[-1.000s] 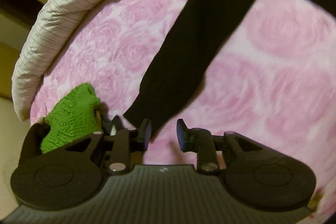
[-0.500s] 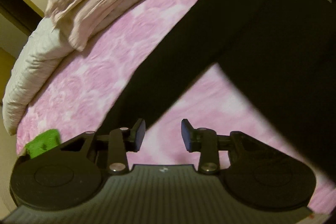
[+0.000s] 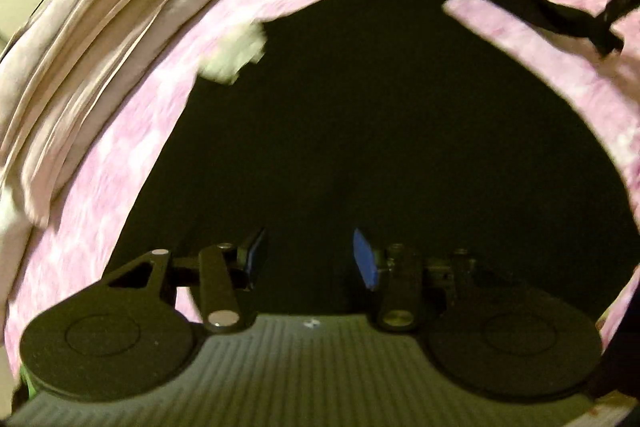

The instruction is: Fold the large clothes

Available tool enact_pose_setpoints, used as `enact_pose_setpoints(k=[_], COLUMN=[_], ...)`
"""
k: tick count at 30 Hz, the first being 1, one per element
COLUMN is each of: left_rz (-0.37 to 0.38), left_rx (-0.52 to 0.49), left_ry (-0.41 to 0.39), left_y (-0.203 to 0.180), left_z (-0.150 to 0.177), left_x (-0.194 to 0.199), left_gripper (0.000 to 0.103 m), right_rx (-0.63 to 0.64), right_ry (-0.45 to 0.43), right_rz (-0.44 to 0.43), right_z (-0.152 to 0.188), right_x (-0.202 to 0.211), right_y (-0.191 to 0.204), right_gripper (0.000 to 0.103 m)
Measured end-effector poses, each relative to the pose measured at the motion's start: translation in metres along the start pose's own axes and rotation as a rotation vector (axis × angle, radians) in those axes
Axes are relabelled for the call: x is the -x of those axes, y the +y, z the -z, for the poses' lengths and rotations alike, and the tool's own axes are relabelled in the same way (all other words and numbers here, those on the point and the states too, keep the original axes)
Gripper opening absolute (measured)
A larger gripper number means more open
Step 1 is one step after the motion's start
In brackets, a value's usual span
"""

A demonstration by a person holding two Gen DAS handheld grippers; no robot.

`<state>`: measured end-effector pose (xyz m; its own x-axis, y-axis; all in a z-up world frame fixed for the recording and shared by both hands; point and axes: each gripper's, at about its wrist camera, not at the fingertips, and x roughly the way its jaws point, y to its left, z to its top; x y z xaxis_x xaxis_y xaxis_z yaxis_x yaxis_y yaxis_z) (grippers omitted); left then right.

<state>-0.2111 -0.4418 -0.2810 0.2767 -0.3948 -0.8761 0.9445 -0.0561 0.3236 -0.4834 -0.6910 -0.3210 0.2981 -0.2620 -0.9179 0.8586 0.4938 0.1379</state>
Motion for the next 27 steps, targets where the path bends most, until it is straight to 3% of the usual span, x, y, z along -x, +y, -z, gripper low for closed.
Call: enact_pose_setpoints(k=[3, 5, 8, 11, 18, 21, 24, 27], left_rz=[0.015, 0.013, 0.023, 0.024, 0.044, 0.045, 0.048, 0.056], left_rx=[-0.025, -0.032, -0.038, -0.055, -0.071, -0.076, -0.085, -0.106], left_ry=[-0.019, -0.028, -0.023, -0.011, 0.030, 0.031, 0.038, 0.051], left_y=[-0.008, -0.012, -0.016, -0.024, -0.035, -0.040, -0.046, -0.055], left_z=[-0.025, -0.039, -0.053, -0.058, -0.065, -0.069, -0.072, -0.074], left_x=[-0.003, -0.006, -0.011, -0.015, -0.029, -0.032, -0.037, -0.042], left_gripper=[0.042, 0.042, 0.043, 0.044, 0.046, 0.047, 0.048, 0.048], right_rx=[-0.030, -0.050, -0.082, -0.097, -0.081, -0.045, -0.155, -0.275], right_ry=[-0.048, -0.092, -0.141, -0.161, -0.108, -0.112, -0.110, -0.092], right_rz=[0.075, 0.187, 0.351, 0.318, 0.161, 0.231, 0.300, 0.266], right_z=[-0.022, -0.038, -0.056, -0.063, -0.047, -0.044, -0.042, -0.042], right_x=[0.030, 0.039, 0.044, 0.045, 0.010, -0.010, -0.019, -0.026], right_y=[-0.057, -0.093, -0.133, -0.142, -0.119, -0.121, -0.146, -0.176], right_gripper=[0.005, 0.007, 0.024, 0.048, 0.050, 0.050, 0.050, 0.049])
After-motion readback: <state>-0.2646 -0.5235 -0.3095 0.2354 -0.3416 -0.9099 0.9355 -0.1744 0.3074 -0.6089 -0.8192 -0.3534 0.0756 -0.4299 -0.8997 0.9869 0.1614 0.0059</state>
